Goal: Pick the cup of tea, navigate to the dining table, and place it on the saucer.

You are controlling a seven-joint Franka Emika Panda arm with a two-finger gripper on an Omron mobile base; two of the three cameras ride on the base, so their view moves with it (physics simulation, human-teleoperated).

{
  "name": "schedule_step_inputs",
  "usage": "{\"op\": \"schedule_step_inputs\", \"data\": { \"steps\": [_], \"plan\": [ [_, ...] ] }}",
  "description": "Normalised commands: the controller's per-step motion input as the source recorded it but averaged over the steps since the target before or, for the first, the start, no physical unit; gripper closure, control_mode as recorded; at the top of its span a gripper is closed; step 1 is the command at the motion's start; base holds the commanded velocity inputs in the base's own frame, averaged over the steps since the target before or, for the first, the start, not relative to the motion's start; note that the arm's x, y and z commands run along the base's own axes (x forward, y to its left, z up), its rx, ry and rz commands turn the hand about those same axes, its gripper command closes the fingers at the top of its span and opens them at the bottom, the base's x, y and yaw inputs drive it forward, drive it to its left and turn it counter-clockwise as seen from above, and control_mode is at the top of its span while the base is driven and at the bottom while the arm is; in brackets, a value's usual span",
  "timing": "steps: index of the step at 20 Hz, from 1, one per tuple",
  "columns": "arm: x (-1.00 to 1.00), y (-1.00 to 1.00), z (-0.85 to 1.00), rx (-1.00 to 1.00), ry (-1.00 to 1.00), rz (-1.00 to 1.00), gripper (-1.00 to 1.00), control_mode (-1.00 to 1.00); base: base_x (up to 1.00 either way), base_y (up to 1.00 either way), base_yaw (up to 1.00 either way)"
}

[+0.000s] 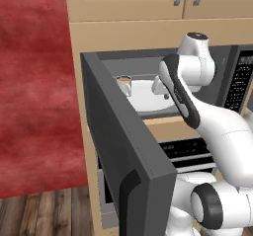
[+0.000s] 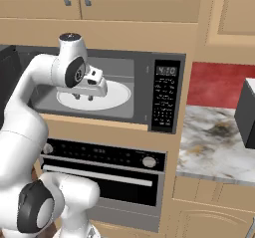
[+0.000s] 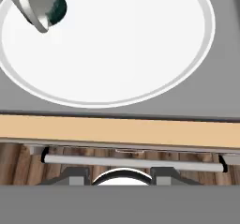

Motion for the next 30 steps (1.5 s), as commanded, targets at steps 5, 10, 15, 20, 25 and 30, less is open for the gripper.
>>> {"op": "schedule_step_inputs", "data": {
  "steps": [5,10,15,20,25,30],
  "plan": [
    [-0.53,0.15,-0.04,0.0,-0.19,0.02,-1.0,-1.0,0.0,0.0,0.0],
    [-0.8,0.49,0.0,-0.02,-0.57,0.17,-1.0,-1.0,0.0,0.0,0.0],
    [-0.16,0.41,0.0,-0.01,-0.35,0.11,-1.0,-1.0,0.0,0.0,0.0],
    [0.48,-0.08,0.0,0.0,0.06,0.02,-1.0,-1.0,0.0,0.0,0.0],
    [0.28,-0.01,0.0,0.0,0.0,0.0,-1.0,-1.0,0.0,0.0,0.0],
    [0.37,0.01,0.0,0.0,0.0,-0.02,-1.0,-1.0,0.0,0.0,0.0]
  ]
}}
